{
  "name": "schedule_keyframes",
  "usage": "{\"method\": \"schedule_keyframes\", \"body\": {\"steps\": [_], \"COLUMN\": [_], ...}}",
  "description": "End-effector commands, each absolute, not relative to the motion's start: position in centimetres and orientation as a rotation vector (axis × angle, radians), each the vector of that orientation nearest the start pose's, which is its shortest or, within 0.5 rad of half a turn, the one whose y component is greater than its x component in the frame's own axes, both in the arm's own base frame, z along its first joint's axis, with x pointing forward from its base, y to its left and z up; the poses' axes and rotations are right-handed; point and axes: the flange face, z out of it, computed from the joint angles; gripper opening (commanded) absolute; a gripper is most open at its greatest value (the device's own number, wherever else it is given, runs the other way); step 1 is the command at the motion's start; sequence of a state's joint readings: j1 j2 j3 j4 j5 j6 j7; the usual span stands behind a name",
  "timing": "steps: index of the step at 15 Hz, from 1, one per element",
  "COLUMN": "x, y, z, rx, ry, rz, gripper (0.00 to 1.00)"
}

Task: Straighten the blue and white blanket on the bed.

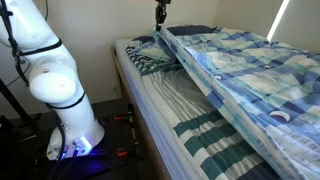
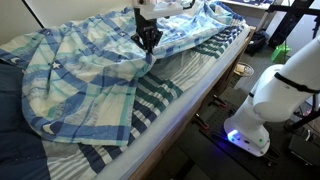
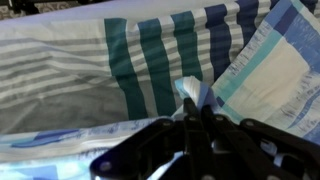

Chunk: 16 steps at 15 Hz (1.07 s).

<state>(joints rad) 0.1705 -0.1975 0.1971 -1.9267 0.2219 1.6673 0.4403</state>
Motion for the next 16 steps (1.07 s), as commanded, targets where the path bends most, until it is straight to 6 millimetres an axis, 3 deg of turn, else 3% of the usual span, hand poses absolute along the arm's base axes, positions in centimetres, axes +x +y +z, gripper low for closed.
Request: {"method": "schedule_keyframes", "body": {"steps": [1, 5, 6, 7, 8, 9, 16], "x": [40.2, 37.9, 37.8, 37.7, 37.6, 37.5, 37.2], "y": [21.6, 22.2, 22.2, 22.2, 22.3, 22.4, 23.9], "z": [57.6, 57.8, 57.7, 57.7, 57.7, 57.7, 59.5], "rx": [-2.999, -3.013, -3.01, -3.012, -3.011, -3.014, -3.044], "ry": [0.285, 0.361, 0.365, 0.355, 0.349, 0.34, 0.247], "rz": [0.242, 0.252, 0.254, 0.253, 0.254, 0.253, 0.213], "gripper": [0.02, 0.02, 0.28, 0.11, 0.2, 0.4, 0.91]}}
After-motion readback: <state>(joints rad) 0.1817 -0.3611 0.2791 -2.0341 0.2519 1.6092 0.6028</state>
